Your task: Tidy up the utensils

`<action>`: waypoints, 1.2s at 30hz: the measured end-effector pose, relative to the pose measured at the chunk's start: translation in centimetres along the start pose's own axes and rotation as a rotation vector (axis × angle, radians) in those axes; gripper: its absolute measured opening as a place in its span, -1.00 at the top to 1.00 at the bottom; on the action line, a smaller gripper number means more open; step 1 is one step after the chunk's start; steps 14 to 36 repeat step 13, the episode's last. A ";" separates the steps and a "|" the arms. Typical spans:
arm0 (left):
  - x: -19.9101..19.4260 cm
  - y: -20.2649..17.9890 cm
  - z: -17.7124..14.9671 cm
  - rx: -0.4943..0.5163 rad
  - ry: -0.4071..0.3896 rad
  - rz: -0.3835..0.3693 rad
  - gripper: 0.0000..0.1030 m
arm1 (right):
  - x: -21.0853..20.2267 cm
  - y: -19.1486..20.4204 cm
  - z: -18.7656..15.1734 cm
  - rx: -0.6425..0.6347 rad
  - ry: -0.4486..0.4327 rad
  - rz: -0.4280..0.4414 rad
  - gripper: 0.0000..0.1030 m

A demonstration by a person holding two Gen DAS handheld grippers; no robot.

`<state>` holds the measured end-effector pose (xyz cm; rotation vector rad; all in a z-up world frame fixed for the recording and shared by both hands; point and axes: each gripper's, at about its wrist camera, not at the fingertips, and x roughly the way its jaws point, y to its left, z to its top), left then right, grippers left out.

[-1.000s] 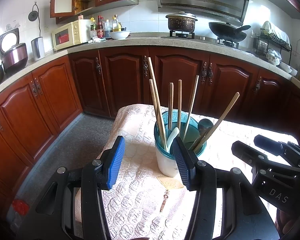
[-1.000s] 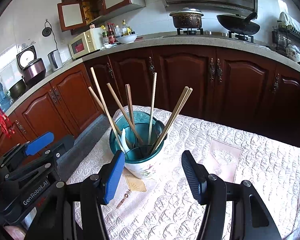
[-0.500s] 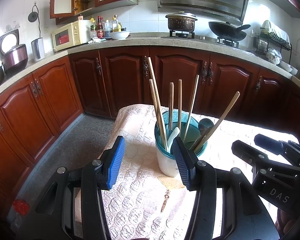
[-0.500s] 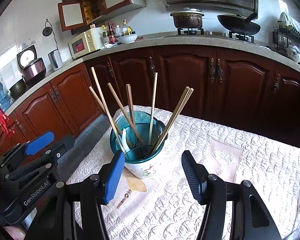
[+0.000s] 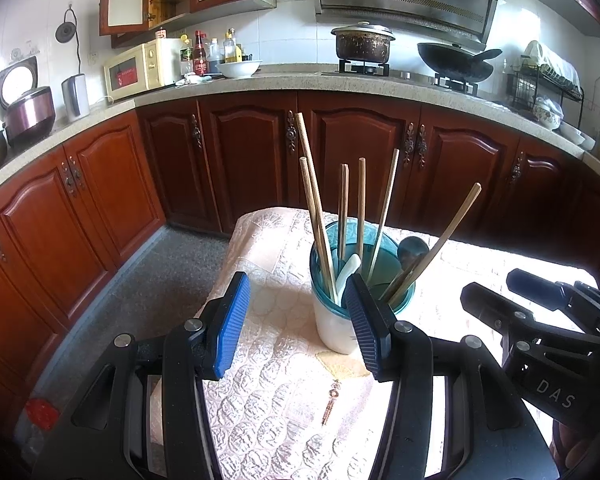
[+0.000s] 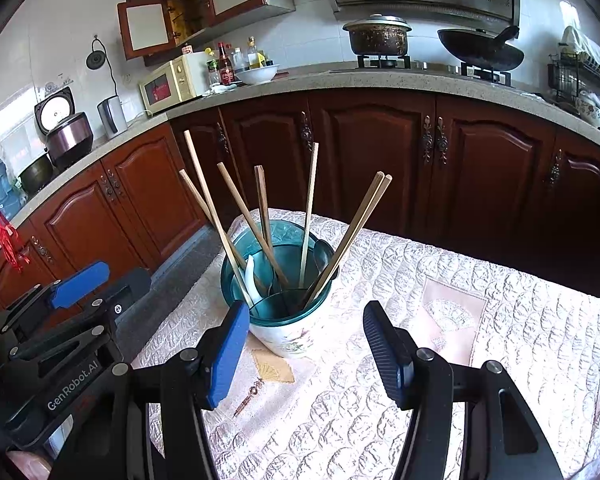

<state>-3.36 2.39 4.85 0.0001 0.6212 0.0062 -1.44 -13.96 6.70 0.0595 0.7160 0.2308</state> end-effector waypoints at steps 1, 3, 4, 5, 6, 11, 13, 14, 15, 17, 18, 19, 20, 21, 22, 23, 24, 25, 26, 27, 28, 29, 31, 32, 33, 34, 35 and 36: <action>0.0 0.0 0.0 0.000 -0.001 0.000 0.05 | 0.0 0.0 0.0 0.000 0.001 0.001 -0.11; 0.0 0.0 0.0 -0.002 0.002 -0.002 0.05 | 0.1 0.0 0.0 -0.001 0.004 0.001 -0.11; 0.0 0.0 0.0 -0.004 0.003 -0.005 0.05 | 0.2 0.1 -0.1 -0.003 0.007 0.000 -0.11; 0.1 0.1 0.0 -0.006 0.006 -0.007 0.05 | 0.2 0.1 -0.1 -0.005 0.009 0.001 -0.11; 0.1 0.1 0.0 -0.006 0.009 -0.011 0.05 | 0.3 0.0 -0.1 -0.006 0.011 0.002 -0.11; 0.3 -0.1 0.0 0.002 0.006 -0.030 0.05 | 0.4 -0.3 -0.2 -0.007 0.013 0.002 -0.11; 0.4 -0.2 0.0 0.008 0.009 -0.030 0.05 | 0.5 -0.7 -0.4 0.001 0.014 0.002 -0.11; 0.4 -0.2 0.0 0.008 0.009 -0.030 0.05 | 0.5 -0.7 -0.4 0.001 0.014 0.002 -0.11; 0.4 -0.2 0.0 0.008 0.009 -0.030 0.05 | 0.5 -0.7 -0.4 0.001 0.014 0.002 -0.11; 0.4 -0.2 0.0 0.008 0.009 -0.030 0.05 | 0.5 -0.7 -0.4 0.001 0.014 0.002 -0.11; 0.4 -0.2 0.0 0.008 0.009 -0.030 0.05 | 0.5 -0.7 -0.4 0.001 0.014 0.002 -0.11; 0.4 -0.2 0.0 0.008 0.009 -0.030 0.05 | 0.5 -0.7 -0.4 0.001 0.014 0.002 -0.11; 0.4 -0.2 0.0 0.008 0.009 -0.030 0.05 | 0.5 -0.7 -0.4 0.001 0.014 0.002 -0.11; 0.4 -0.2 0.0 0.008 0.009 -0.030 0.05 | 0.5 -0.7 -0.4 0.001 0.014 0.002 -0.11; 0.4 -0.2 0.0 0.008 0.009 -0.030 0.05 | 0.5 -0.7 -0.4 0.001 0.014 0.002 -0.11; 0.4 -0.2 0.0 0.008 0.009 -0.030 0.05 | 0.5 -0.7 -0.4 0.001 0.014 0.002 -0.11; 0.4 -0.2 0.0 0.008 0.009 -0.030 0.05 | 0.5 -0.7 -0.4 0.001 0.014 0.002 -0.11; 0.4 -0.2 0.0 0.008 0.009 -0.030 0.05 | 0.5 -0.7 -0.4 0.001 0.014 0.002 -0.11; 0.4 -0.2 0.0 0.008 0.009 -0.030 0.05 | 0.5 -0.7 -0.4 0.001 0.014 0.002 -0.11; 0.4 -0.2 0.0 0.008 0.009 -0.030 0.05 | 0.5 -0.7 -0.4 0.001 0.014 0.002 -0.11; 0.4 -0.2 0.0 0.008 0.009 -0.030 0.05 | 0.5 -0.7 -0.4 0.001 0.014 0.002 -0.11; 0.4 -0.2 0.0 0.008 0.009 -0.030 0.05 | 0.5 -0.7 -0.4 0.001 0.014 0.002 -0.11; 0.4 -0.2 0.0 0.008 0.009 -0.030 0.05 | 0.5 -0.7 -0.4 0.001 0.014 0.002 -0.11; 0.4 -0.2 0.0 0.008 0.009 -0.030 0.05 | 0.5 -0.7 -0.4 0.001 0.014 0.002 -0.11; 0.4 -0.2 0.0 0.008 0.009 -0.030 0.05 | 0.5 -0.7 -0.4 0.001 0.014 0.002 -0.11; 0.4 -0.2 0.0 0.008 0.009 -0.030 0.05 | 0.5 -0.7 -0.4 0.001 0.014 0.002 -0.11; 0.4 -0.2 0.0 0.008 0.009 -0.030 0.05 | 0.5 -0.7 -0.4 0.001 0.014 0.002 -0.11; 0.4 -0.2 0.0 0.008 0.009 -0.030 0.05 | 0.5 -0.7 -0.4 0.001 0.014 0.002 -0.11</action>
